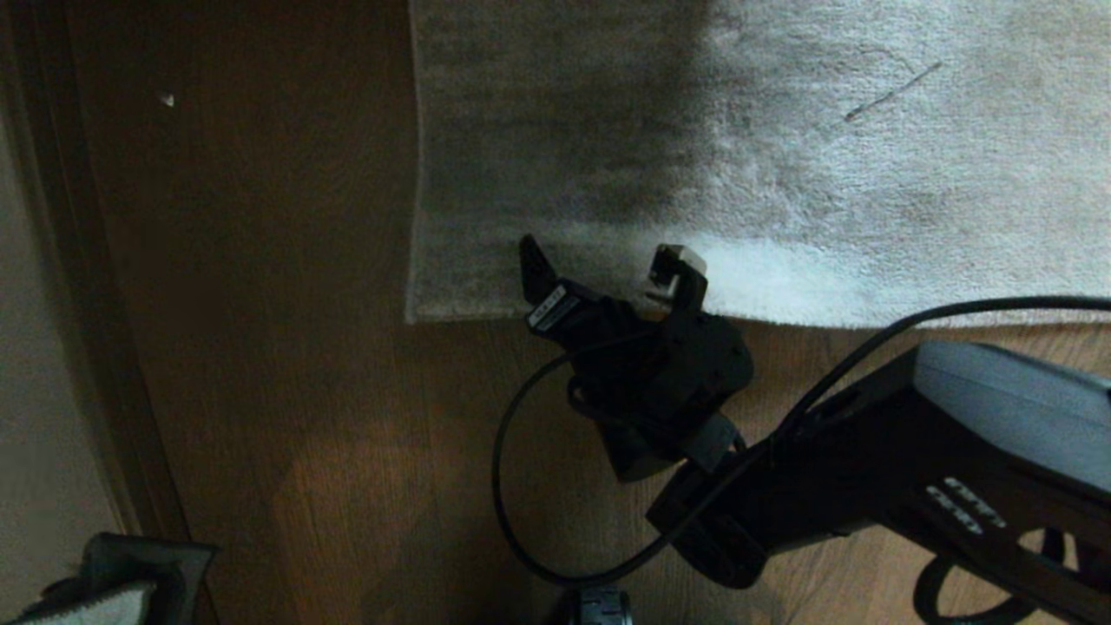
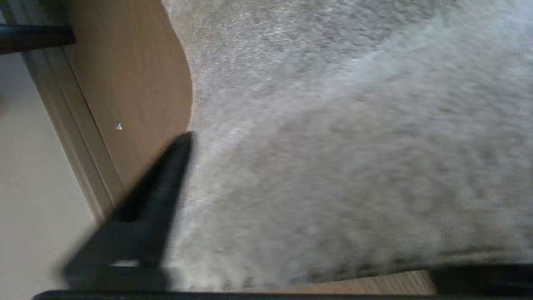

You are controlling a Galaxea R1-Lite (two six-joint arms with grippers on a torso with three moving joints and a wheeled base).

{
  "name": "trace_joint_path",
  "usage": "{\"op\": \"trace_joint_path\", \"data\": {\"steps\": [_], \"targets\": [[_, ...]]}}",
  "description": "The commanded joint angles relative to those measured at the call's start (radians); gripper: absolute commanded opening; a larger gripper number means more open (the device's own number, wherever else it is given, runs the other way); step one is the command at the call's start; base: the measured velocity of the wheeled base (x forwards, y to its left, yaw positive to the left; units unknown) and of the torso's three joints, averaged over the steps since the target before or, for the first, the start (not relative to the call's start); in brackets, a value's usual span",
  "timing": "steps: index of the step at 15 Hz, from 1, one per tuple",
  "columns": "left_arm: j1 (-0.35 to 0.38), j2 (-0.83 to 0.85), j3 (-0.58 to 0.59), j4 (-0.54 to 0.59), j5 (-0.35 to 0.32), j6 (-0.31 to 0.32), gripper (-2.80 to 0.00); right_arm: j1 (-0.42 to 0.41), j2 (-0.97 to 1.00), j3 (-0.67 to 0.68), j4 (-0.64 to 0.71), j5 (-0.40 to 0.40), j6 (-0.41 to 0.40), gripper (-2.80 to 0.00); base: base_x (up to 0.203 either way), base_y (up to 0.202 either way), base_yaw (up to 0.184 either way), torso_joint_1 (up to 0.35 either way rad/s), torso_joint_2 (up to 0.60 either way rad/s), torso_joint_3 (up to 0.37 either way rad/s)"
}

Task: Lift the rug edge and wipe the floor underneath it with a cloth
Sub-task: Lift up the carpet

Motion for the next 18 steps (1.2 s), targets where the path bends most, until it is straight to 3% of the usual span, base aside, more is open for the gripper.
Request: {"op": "trace_joint_path", "data": {"steps": [1, 18], "targets": [[0.001, 0.000, 0.000, 0.000, 0.000, 0.000, -2.80, 0.000, 0.004, 0.000, -0.048, -0.002, 0.007, -2.80, 0.000, 0.000, 0.000, 0.000, 0.00, 0.000], [0.000, 0.000, 0.000, 0.000, 0.000, 0.000, -2.80, -0.001, 0.021, 0.017, -0.048, -0.001, 0.014, -2.80, 0.000, 0.000, 0.000, 0.000, 0.00, 0.000]]}}
